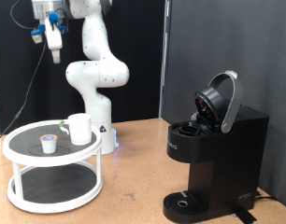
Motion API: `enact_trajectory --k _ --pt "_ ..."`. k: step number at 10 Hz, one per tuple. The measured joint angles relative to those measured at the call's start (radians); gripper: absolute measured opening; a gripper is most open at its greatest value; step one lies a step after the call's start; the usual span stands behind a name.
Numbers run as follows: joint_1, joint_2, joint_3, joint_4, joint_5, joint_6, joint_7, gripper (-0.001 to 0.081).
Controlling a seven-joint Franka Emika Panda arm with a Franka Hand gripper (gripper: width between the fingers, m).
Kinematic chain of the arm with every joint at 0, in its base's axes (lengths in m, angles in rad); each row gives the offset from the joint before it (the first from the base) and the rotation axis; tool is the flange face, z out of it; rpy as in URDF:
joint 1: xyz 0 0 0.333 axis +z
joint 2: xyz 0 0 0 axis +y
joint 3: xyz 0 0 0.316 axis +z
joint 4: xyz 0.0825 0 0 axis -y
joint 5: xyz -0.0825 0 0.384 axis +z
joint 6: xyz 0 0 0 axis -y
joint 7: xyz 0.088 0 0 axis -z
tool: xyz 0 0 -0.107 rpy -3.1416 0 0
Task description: Make a cup of coffee with the keurig machine
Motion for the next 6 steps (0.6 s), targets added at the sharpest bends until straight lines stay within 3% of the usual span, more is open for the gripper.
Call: enact_trajectory --k 6 --pt "-0.007 0.166 -0.035 -0.132 -0.027 0.348 0.054 0.0734"
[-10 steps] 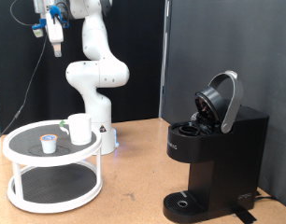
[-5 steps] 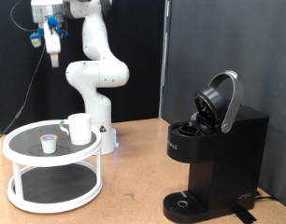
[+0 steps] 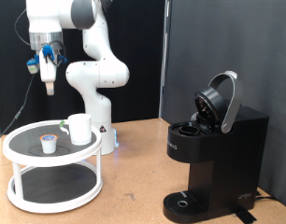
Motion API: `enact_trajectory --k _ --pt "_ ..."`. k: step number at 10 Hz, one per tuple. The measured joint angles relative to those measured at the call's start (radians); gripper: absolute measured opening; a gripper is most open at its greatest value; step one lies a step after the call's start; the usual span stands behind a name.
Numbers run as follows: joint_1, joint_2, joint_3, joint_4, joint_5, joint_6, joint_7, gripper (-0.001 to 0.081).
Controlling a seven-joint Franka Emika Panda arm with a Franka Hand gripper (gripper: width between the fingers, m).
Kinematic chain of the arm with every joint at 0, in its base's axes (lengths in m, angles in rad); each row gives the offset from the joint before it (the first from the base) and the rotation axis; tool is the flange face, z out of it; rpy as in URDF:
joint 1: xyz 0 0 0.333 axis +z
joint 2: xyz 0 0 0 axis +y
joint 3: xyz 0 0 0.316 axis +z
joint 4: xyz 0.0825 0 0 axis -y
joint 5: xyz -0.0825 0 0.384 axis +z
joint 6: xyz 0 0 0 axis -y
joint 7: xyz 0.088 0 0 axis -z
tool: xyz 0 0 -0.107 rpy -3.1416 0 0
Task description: Make a cup of coffee with the keurig machine
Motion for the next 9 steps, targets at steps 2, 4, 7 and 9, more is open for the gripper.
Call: enact_trajectory --k 2,4,7,9 --pt "-0.004 0.060 -0.001 -0.025 -0.021 0.081 0.022 0.0734" --pt "-0.004 0.060 -0.001 -0.027 -0.016 0.081 0.021 0.0734" --pt "-0.006 0.083 -0.002 -0.064 -0.028 0.157 0.044 0.0734" --pt "-0.015 0.132 -0.002 -0.087 -0.059 0.235 0.078 0.0734"
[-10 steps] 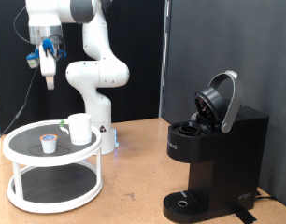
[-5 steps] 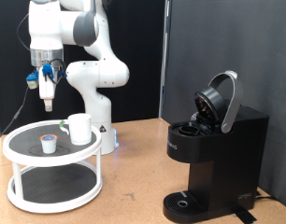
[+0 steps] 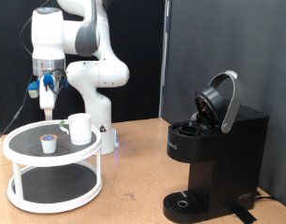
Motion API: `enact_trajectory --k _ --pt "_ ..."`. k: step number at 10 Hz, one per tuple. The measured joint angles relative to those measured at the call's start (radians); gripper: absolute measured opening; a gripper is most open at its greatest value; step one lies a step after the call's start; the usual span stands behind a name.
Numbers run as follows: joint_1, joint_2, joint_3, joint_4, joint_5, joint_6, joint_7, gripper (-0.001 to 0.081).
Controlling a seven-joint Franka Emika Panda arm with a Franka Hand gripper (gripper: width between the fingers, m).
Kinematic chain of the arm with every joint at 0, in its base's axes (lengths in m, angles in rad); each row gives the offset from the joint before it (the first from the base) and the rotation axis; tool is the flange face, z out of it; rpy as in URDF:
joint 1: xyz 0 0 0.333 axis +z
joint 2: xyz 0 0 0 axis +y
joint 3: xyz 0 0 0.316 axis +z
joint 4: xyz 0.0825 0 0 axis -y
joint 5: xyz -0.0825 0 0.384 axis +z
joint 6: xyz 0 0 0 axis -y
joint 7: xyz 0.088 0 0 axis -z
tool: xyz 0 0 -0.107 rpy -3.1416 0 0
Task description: Make a cup of coffee with the keurig machine
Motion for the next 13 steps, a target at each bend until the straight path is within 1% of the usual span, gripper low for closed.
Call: enact_trajectory --k 3,5,6,9,12,13 --pt "-0.018 0.088 -0.004 -0.022 -0.025 0.136 0.016 0.0734" --pt "-0.020 0.133 -0.010 -0.032 -0.025 0.218 0.015 0.0734" --pt "-0.020 0.150 -0.012 -0.035 -0.020 0.244 0.009 0.0734" --pt "-0.019 0.171 -0.013 -0.045 -0.001 0.280 -0.012 0.0734" --pt "-0.018 0.174 -0.013 -0.058 0.016 0.288 -0.018 0.0734" --pt "-0.018 0.174 -0.013 -0.062 0.021 0.288 -0.019 0.0716"
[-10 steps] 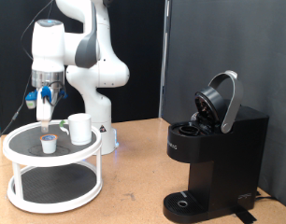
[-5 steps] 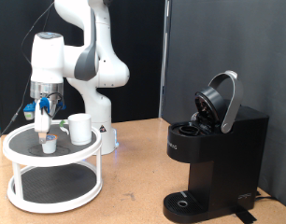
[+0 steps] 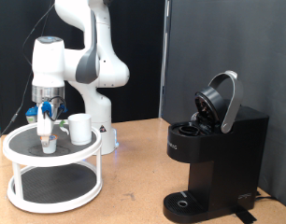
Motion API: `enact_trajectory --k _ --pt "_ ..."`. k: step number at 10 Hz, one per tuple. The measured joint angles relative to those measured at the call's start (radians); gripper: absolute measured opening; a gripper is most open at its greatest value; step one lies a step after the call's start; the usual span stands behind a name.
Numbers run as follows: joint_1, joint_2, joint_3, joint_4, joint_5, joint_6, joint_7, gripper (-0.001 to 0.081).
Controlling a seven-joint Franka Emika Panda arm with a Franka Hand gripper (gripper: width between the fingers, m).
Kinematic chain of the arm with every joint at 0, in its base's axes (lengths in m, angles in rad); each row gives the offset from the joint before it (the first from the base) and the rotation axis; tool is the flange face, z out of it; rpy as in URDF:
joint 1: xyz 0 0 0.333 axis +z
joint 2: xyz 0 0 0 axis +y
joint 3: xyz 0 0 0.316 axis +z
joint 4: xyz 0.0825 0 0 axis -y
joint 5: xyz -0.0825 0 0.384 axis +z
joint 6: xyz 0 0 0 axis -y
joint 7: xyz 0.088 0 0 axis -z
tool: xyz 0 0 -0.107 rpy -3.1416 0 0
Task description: Make a cup of coffee with the keurig machine
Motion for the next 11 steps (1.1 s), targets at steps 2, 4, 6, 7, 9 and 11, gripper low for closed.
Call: enact_trajectory --k 2,4,6,7,9,11 --pt "0.000 0.000 0.000 -0.008 0.004 0.000 -0.002 0.0589" --pt "0.000 -0.001 0.000 -0.009 0.010 0.000 -0.010 0.0416" --pt "0.000 -0.012 -0.006 -0.003 0.049 -0.042 -0.060 0.0396" --pt "0.000 -0.025 -0.013 0.009 0.069 -0.085 -0.091 0.0396" --pt "-0.004 -0.065 -0.034 0.037 0.089 -0.174 -0.151 0.0396" --pt "-0.020 -0.106 -0.044 0.068 0.074 -0.253 -0.186 0.0398"
